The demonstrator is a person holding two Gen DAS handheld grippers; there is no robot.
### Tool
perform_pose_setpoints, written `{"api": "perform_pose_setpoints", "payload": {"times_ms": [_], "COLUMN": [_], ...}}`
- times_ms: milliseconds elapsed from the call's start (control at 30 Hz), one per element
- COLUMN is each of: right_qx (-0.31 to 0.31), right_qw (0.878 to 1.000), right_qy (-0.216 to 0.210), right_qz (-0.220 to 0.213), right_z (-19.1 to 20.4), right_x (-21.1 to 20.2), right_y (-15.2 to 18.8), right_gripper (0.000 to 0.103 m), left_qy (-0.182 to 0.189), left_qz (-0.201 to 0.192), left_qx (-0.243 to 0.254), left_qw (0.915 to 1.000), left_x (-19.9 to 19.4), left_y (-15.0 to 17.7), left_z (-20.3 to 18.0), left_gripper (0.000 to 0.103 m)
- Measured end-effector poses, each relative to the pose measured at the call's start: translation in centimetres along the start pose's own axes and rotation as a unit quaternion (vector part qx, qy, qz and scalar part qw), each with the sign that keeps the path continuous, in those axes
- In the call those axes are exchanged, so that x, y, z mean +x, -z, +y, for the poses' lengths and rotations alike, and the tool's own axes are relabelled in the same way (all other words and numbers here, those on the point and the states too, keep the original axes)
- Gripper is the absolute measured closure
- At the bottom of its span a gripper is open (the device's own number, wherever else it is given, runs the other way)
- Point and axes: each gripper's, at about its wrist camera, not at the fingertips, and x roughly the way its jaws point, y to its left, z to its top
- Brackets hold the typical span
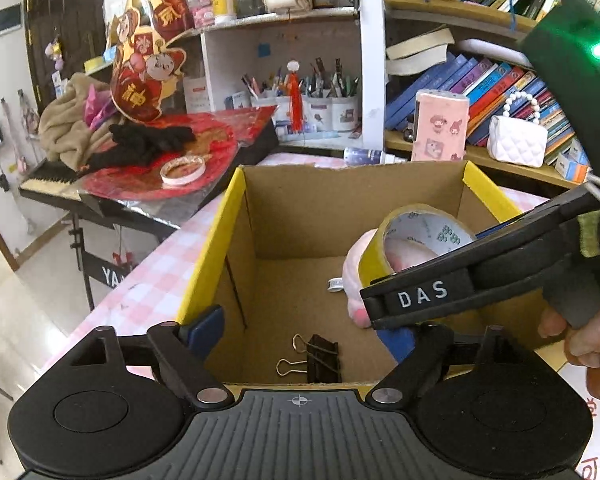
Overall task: Organize objects
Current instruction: 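Lower and release the tape roll with the right tool while the left tool releases the stapler into the box, then lift both open tools away from the box toward the remaining items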
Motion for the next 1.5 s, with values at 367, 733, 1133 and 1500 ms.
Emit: {"api": "perform_pose_setpoints", "payload": {"times_ms": [367,733,1133,1500], "right_qx": [0.034,0.101,0.128,0.128], "right_qw": [0.996,0.982,0.972,0.972], "right_qy": [0.013,0.038,0.107,0.149], "right_qz": [-0.077,-0.157,-0.163,-0.129], "right_z": [0.1,0.6,4.6,8.8], "right_x": [-4.6,-12.0,-15.9,-17.0], "right_y": [0.9,4.0,11.8,18.6], "right_gripper": [0.009,0.009,0.009,0.009], "left_qy": [0.011,0.024,0.026,0.025], "left_qz": [-0.058,-0.087,-0.068,-0.04], "left_qx": [-0.031,-0.035,-0.042,-0.039], "left_qw": [0.9978,0.9953,0.9965,0.9981], "left_x": [-4.0,-8.3,-12.5,-15.0], "left_y": [0.2,0.5,5.4,10.3], "left_z": [1.1,2.4,4.2,4.6], "left_gripper": [0.006,0.006,0.006,0.005]}}
